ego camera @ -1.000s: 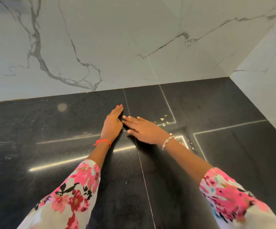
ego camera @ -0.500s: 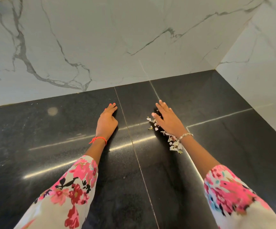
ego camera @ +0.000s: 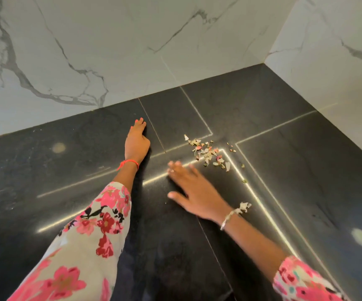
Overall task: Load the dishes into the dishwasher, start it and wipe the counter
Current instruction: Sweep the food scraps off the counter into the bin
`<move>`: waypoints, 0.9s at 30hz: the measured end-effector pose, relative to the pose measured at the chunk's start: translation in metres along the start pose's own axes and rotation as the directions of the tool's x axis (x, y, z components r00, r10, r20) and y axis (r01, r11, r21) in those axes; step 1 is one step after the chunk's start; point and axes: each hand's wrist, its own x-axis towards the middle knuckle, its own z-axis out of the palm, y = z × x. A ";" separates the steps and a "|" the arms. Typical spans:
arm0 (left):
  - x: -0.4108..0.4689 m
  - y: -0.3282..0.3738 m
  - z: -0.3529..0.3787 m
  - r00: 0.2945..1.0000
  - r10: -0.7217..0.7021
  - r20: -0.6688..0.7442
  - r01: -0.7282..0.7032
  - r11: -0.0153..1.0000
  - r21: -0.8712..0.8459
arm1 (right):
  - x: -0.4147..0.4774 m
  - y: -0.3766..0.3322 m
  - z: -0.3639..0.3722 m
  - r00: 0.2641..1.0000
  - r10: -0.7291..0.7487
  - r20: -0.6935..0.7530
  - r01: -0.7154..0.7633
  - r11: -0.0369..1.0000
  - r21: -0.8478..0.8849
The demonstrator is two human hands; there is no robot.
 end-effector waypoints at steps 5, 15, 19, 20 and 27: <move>-0.008 0.012 0.000 0.990 0.007 0.142 -0.027 0.990 0.141 | -0.012 -0.043 0.046 0.996 -0.081 0.038 0.086 0.984 -0.157; -0.048 0.034 0.035 0.983 0.051 0.177 -0.123 0.896 0.426 | -0.026 0.044 -0.016 0.890 0.416 -0.187 -0.446 0.880 -0.164; -0.053 0.035 0.038 0.988 0.065 0.142 -0.123 0.883 0.453 | -0.071 0.039 -0.018 0.672 0.697 -0.250 -0.674 0.716 0.185; -0.052 0.035 0.038 0.989 0.063 0.137 -0.119 0.883 0.453 | -0.083 0.034 -0.012 0.592 0.773 -0.229 -0.746 0.633 0.207; -0.055 0.040 0.039 0.992 0.062 0.106 -0.106 0.871 0.480 | -0.043 0.017 0.022 0.366 0.890 -0.271 -0.896 0.415 0.155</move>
